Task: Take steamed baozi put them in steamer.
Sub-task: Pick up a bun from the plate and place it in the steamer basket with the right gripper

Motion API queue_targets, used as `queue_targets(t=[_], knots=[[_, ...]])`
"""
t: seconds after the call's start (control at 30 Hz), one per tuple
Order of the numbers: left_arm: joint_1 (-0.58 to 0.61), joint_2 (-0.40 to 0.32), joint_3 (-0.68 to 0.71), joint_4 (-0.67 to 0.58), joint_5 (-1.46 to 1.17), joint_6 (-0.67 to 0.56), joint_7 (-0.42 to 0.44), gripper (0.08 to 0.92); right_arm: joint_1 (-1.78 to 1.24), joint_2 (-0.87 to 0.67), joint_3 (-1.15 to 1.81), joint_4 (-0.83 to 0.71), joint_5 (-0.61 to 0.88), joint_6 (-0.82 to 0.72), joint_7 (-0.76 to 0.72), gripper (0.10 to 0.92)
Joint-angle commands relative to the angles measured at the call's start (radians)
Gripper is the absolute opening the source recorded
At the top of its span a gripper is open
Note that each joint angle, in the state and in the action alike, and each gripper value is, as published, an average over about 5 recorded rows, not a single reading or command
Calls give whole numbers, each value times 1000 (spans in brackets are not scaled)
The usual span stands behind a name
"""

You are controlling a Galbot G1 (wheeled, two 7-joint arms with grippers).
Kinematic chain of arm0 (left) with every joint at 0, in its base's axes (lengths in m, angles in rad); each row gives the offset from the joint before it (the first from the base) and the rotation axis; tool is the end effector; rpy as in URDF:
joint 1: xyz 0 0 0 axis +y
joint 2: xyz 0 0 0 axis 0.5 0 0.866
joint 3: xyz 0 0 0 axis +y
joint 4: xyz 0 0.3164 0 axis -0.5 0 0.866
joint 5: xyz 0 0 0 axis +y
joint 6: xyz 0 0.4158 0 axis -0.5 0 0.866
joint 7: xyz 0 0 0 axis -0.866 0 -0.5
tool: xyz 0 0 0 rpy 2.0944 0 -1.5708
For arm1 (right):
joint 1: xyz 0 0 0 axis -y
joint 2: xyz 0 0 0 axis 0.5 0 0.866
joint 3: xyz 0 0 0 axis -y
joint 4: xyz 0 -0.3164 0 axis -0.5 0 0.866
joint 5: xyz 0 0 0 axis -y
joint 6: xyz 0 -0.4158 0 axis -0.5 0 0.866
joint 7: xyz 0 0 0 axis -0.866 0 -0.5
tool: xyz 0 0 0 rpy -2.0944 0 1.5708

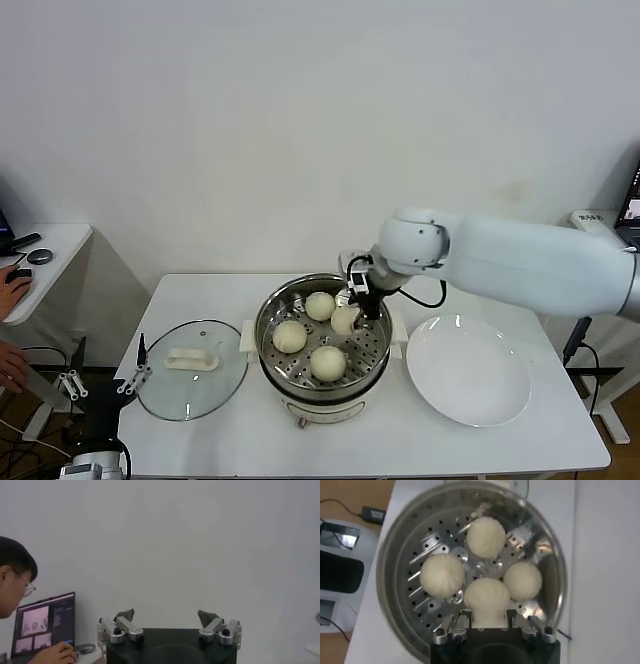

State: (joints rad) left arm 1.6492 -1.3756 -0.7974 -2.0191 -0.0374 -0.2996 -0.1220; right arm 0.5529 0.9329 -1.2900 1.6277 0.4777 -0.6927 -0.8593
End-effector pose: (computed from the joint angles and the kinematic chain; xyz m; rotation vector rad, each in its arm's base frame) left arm 0.2328 0.1258 -0.2982 -0.3248 2.9046 0.4050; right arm 0.4779 0.1494 -0.0858 1.3897 -1.4476 1.3844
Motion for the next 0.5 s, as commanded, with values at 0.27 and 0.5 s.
queue_targets(t=[0.27,0.5], knots=[[0,1,-4,8,-1,-3,0,823,-110,16,8,-62,-107,-35,21,433],[0,1,-3,8,0,-3,0,823,-117,-14,34,-20,-75,-35,28,540]])
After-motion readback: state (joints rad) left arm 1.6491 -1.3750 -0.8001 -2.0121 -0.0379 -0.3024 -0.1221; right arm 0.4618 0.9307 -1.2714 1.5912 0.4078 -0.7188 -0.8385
